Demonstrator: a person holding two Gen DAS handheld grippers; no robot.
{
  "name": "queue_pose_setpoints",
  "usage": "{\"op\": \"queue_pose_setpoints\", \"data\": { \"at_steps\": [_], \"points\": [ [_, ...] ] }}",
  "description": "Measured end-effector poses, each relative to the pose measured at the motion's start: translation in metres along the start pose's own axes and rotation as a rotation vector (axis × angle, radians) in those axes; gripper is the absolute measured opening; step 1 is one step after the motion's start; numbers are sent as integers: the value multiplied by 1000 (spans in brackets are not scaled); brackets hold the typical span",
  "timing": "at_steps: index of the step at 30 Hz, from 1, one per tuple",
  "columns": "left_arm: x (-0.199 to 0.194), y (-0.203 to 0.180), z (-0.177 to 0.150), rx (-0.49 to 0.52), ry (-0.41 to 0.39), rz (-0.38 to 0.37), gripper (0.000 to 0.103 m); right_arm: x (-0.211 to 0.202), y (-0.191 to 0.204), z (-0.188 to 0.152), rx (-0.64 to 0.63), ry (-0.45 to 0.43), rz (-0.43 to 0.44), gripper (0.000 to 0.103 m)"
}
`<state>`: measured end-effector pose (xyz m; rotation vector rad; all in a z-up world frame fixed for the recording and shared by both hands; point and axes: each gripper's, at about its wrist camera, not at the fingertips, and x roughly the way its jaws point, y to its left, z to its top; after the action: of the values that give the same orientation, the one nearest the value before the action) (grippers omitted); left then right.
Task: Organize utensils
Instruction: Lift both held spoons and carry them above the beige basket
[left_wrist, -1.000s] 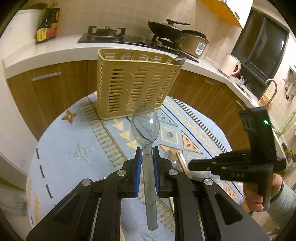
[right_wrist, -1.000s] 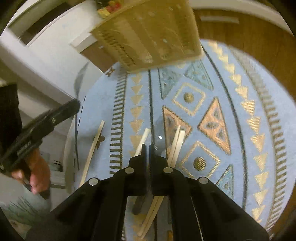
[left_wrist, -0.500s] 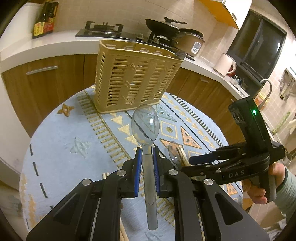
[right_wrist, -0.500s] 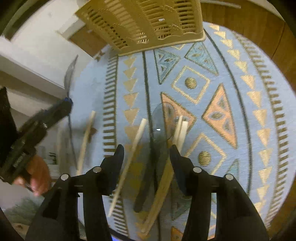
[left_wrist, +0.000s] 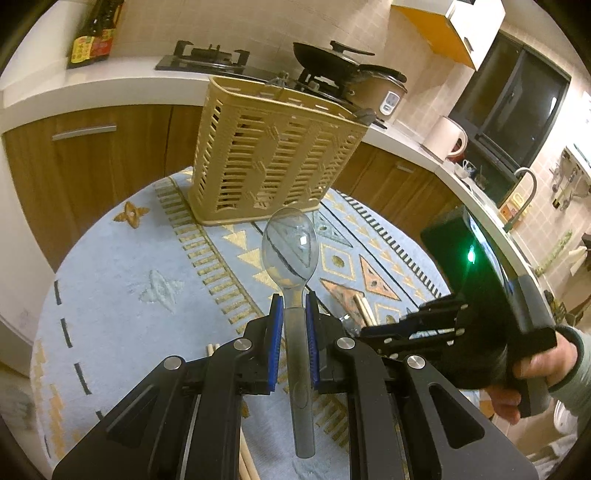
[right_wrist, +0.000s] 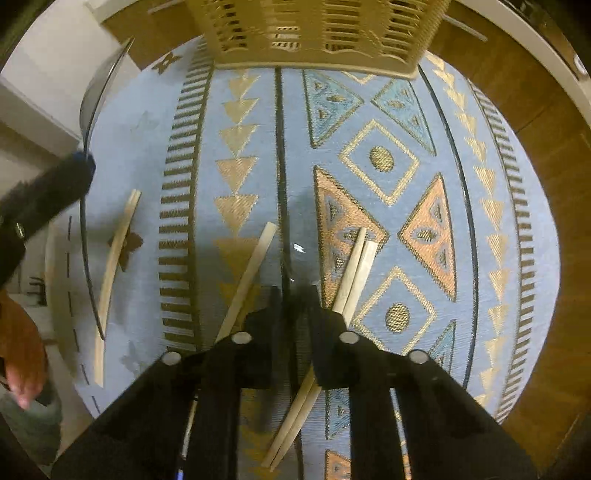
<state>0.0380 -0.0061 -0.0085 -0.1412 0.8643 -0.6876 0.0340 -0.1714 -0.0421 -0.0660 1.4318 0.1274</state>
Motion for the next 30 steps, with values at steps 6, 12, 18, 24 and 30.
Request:
{"op": "queue_pose_setpoints", "data": {
  "at_steps": [6, 12, 18, 24, 30],
  "points": [
    [-8, -1, 6, 2, -45, 26, 10, -13, -12, -8, 20, -70, 84, 10],
    [-33, -9, 34, 12, -172, 38, 10, -75, -22, -12, 10, -299, 169, 10],
    [-66, -30, 84, 58, -395, 56, 10, -148, -28, 9, -7, -630, 127, 10],
    [-73, -49, 131, 81, -612, 101, 10, -202, -42, 40, 54, -925, 52, 10],
    [-58, -62, 152, 130, -780, 206, 10, -218, -60, 65, 111, -1102, 36, 10]
  ]
}}
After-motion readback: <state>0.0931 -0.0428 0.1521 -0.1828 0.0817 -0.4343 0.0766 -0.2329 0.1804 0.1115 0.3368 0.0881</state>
